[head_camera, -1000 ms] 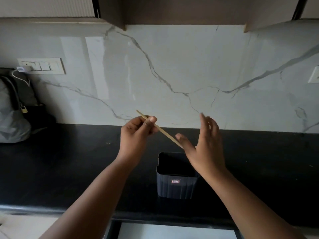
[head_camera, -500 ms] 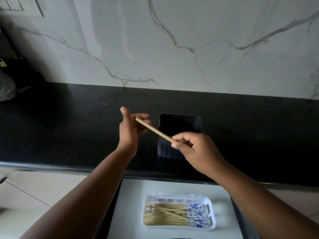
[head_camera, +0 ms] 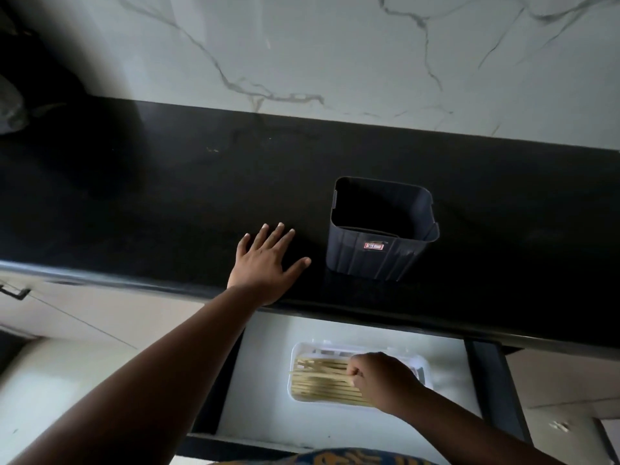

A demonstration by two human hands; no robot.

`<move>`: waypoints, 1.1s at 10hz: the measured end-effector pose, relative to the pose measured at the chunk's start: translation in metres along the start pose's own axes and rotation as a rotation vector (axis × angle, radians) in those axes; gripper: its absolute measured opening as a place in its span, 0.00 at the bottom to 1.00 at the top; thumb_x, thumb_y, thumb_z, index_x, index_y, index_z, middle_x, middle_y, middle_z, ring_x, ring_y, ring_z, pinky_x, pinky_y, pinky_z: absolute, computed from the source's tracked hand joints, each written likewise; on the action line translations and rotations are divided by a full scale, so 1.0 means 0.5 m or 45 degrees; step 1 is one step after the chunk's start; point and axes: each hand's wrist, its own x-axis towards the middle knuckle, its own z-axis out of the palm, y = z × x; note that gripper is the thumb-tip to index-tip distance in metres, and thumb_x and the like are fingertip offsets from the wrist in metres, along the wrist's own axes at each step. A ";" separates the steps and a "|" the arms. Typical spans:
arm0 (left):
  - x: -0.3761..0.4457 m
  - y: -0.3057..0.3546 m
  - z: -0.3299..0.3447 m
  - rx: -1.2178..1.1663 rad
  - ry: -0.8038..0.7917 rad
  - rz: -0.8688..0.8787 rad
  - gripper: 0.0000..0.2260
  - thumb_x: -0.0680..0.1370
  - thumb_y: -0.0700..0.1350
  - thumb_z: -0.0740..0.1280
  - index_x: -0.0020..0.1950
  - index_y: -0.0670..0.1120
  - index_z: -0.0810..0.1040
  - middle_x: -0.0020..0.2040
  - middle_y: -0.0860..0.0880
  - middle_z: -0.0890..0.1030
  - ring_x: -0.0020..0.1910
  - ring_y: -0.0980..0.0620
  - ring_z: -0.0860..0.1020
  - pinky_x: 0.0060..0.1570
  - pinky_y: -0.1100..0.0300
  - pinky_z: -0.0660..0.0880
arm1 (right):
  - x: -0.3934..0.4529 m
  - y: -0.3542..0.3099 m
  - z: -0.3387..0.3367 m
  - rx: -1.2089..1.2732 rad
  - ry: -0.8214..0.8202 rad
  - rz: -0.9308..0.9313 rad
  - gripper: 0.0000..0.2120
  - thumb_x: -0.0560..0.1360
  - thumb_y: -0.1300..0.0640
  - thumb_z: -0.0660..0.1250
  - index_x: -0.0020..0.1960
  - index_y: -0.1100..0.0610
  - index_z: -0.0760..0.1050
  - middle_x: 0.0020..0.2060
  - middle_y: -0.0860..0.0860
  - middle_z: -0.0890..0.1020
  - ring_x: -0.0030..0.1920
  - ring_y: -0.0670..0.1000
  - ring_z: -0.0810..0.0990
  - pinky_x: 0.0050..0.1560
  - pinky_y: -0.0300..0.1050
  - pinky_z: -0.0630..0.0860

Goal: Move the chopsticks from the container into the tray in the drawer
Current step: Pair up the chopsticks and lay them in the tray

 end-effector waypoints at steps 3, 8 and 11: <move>0.001 -0.002 -0.002 0.007 -0.015 -0.006 0.36 0.74 0.73 0.45 0.77 0.57 0.56 0.79 0.55 0.54 0.78 0.53 0.47 0.75 0.48 0.43 | 0.033 0.008 0.061 -0.398 -0.067 -0.051 0.13 0.77 0.63 0.57 0.35 0.56 0.62 0.32 0.50 0.63 0.40 0.52 0.67 0.28 0.40 0.57; 0.000 0.000 -0.004 0.007 -0.007 -0.005 0.36 0.74 0.73 0.45 0.77 0.57 0.56 0.79 0.54 0.54 0.78 0.53 0.47 0.75 0.48 0.44 | 0.050 0.046 0.075 -0.247 0.026 -0.086 0.11 0.73 0.61 0.59 0.49 0.49 0.76 0.48 0.47 0.78 0.49 0.54 0.79 0.42 0.42 0.70; 0.000 0.000 -0.006 0.015 -0.007 -0.005 0.36 0.74 0.73 0.44 0.77 0.57 0.56 0.79 0.54 0.55 0.78 0.53 0.47 0.75 0.47 0.44 | 0.054 0.063 0.084 -0.428 0.190 -0.291 0.14 0.76 0.61 0.58 0.56 0.50 0.76 0.50 0.50 0.75 0.52 0.56 0.77 0.43 0.46 0.70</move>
